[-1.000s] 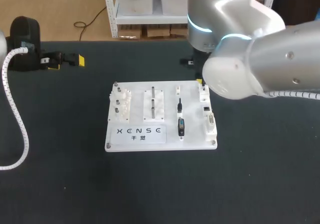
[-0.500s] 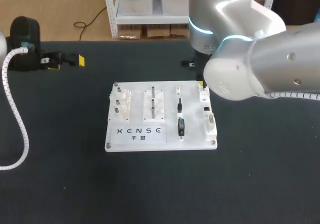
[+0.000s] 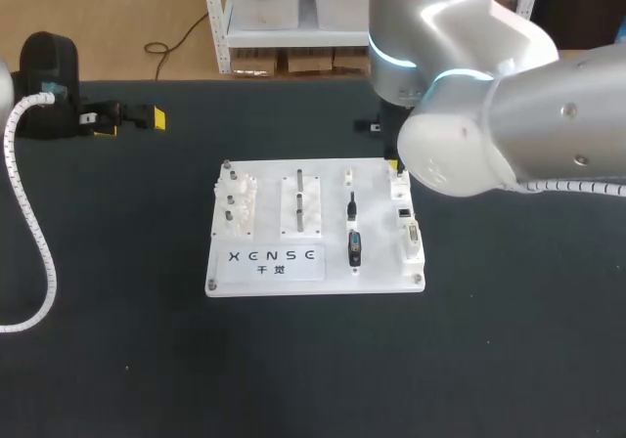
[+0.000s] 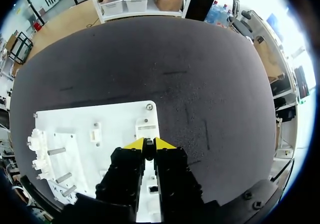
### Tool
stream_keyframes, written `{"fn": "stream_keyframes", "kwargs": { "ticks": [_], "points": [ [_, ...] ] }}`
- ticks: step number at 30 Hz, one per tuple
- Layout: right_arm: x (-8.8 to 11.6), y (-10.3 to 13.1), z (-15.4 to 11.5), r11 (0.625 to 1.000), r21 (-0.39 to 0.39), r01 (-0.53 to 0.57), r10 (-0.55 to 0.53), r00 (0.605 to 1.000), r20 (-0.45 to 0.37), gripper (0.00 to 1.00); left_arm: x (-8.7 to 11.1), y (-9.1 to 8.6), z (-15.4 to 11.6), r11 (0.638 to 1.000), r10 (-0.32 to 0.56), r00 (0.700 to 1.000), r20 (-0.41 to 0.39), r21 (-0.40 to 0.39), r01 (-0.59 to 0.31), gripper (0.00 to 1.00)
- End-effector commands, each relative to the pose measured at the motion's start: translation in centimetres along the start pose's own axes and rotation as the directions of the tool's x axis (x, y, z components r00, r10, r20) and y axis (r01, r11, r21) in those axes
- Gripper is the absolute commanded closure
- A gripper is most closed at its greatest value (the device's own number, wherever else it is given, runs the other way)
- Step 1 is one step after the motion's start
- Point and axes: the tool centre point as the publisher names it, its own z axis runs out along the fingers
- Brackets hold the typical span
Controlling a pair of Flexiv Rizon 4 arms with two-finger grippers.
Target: Insert the USB connector, Ethernet cable, and multi-pin plug into their matching sockets one by one.
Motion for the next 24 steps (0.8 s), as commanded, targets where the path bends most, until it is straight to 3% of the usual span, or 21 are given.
{"fn": "stream_keyframes", "kwargs": {
  "ticks": [1,23,24],
  "points": [
    [-0.2,-0.3,0.3,1.000,0.011,-0.011,0.011,1.000,0.002,1.00,0.0,0.0,0.0,1.000,0.000,1.000,0.000,0.000,0.000,0.00],
    [0.7,-1.0,3.2,0.997,0.064,-0.039,0.043,0.997,-0.065,1.00,0.0,0.0,0.0,1.000,0.000,1.000,0.000,0.000,0.000,0.00],
    [0.6,-1.0,3.0,0.997,0.062,-0.042,0.046,0.997,-0.055,0.95,0.0,0.0,0.0,1.000,0.000,1.000,0.000,0.000,0.000,0.00]
  ]
}}
